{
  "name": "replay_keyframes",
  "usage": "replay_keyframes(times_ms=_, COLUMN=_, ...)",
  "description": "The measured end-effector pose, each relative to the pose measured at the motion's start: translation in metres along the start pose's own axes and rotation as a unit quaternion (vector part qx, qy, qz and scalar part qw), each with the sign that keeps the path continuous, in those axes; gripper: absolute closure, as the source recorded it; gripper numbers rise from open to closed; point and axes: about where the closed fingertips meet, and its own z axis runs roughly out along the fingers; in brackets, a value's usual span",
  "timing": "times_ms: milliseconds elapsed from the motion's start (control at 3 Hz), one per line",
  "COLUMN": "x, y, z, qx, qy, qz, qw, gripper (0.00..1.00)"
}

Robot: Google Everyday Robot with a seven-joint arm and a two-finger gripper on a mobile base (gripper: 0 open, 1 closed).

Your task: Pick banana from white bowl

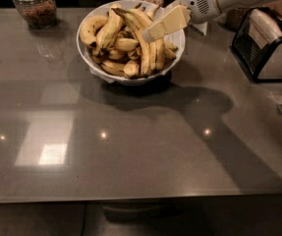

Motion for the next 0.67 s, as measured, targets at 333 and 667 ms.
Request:
replay_keyframes(times_ms=333, x=-0.001, y=-0.01, z=0.014, qx=-0.007, qy=-0.011, qz=0.009, qw=0.9999, gripper=0.17)
replay_keyframes(times_ms=667, x=0.002, y=-0.022, z=0.025, qx=-0.007, qy=-0.011, qz=0.017, qw=0.9998, gripper=0.16)
